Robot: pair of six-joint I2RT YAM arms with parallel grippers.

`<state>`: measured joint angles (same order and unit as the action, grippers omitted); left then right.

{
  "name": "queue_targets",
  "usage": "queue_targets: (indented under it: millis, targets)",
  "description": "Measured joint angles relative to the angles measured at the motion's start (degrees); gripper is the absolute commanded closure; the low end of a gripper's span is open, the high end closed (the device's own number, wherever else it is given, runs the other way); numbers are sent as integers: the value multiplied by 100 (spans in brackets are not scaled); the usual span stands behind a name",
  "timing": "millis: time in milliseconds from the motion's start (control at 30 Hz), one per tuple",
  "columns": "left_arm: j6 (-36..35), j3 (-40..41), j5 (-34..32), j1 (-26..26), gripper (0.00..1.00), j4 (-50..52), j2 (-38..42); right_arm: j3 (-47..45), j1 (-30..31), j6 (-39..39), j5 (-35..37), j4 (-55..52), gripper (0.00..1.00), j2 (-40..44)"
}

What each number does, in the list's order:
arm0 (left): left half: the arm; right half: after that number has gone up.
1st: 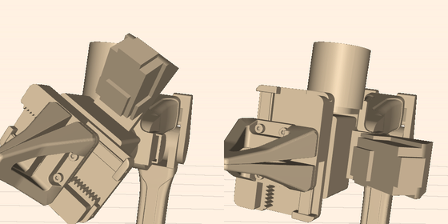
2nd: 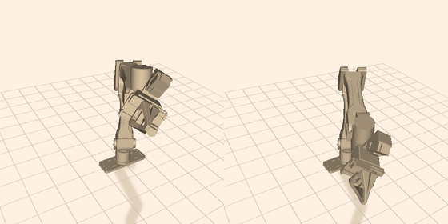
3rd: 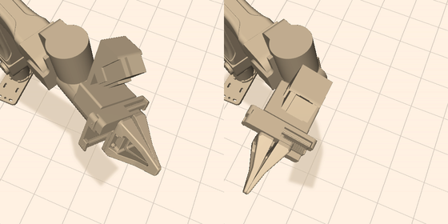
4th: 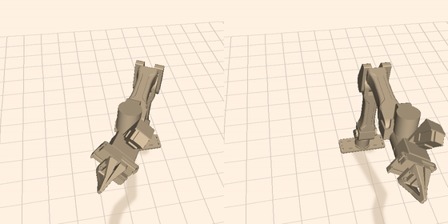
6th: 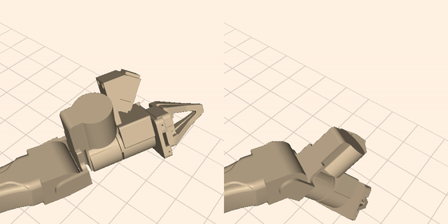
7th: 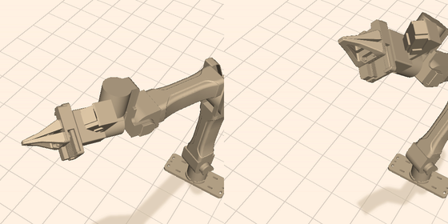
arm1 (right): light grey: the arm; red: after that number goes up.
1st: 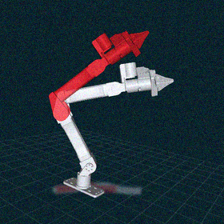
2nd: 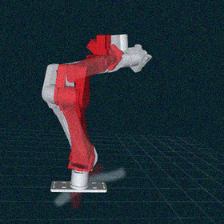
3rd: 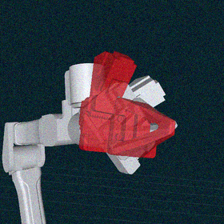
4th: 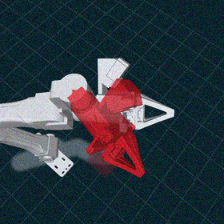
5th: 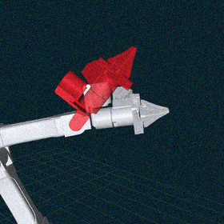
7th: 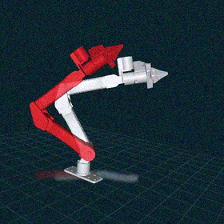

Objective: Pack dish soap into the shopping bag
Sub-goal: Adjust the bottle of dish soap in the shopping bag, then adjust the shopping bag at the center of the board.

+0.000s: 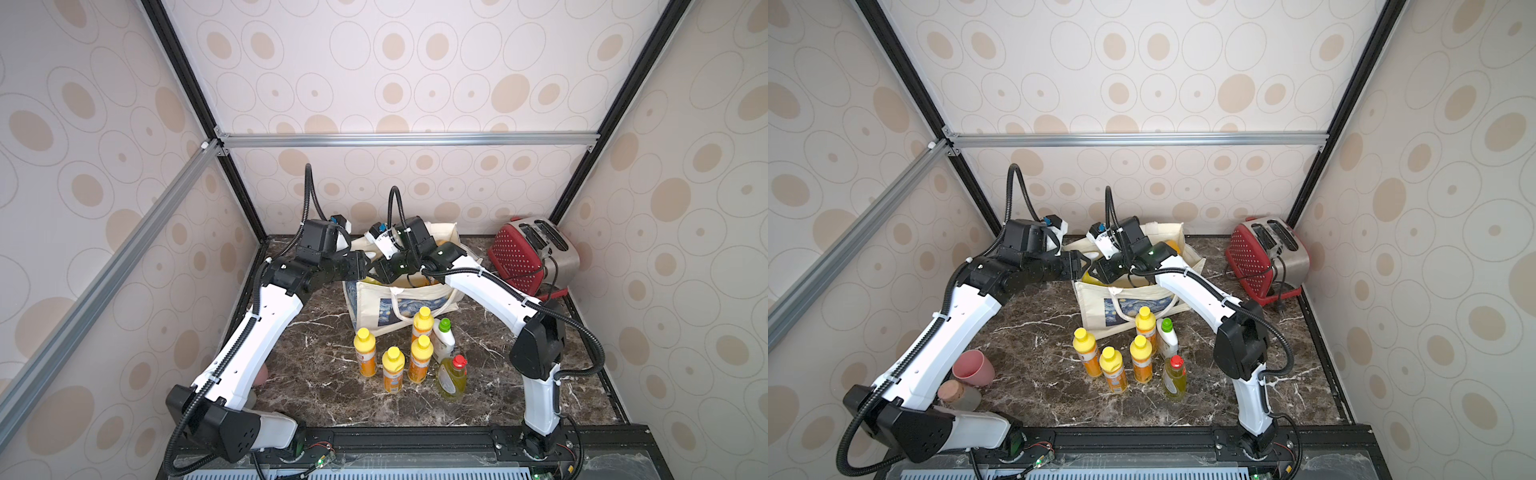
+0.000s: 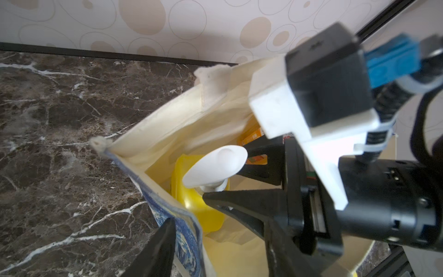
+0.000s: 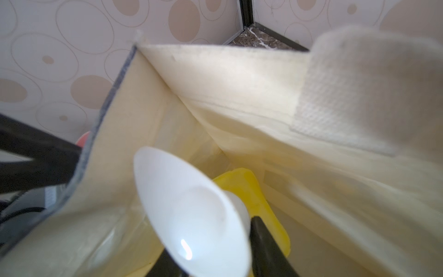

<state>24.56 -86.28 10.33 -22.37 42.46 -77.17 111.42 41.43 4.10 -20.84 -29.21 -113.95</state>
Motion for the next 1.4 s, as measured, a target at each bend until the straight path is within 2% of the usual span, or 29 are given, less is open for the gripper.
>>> queue_targets:
  millis: [167,267,400,500,567,667,767,900,1167,1267,1400]
  targets:
    - [-37,48,-437,2,35,273,369,133,-17,7,162,-361,32,588]
    - [-48,39,-675,15,35,494,463,337,-225,7,238,-612,27,1086]
    - [-61,-44,-841,111,35,780,378,437,-866,17,334,-931,24,1768]
    - [-59,-157,-868,195,34,946,223,470,-1602,72,393,-1211,24,2048]
    - [-57,-295,-852,225,34,1034,79,673,-2131,74,457,-1556,24,1963]
    - [-57,-715,-817,304,34,1180,-223,1373,-2553,4,603,-2216,25,1412]
    - [-52,-1150,-763,411,34,1239,-514,2151,-2564,-101,656,-2800,27,680]
    - [-4,-1467,-636,503,34,1257,-800,2651,-2507,-181,664,-3329,29,-17]
    - [50,-1554,-358,525,40,1300,-1296,2699,-2500,-188,887,-3746,41,-328]
    - [74,-1554,-297,525,54,1298,-1403,2767,-2500,-153,916,-3751,55,-350]
    - [94,-1578,-260,525,81,1298,-1508,2844,-2503,-131,944,-3746,79,-433]
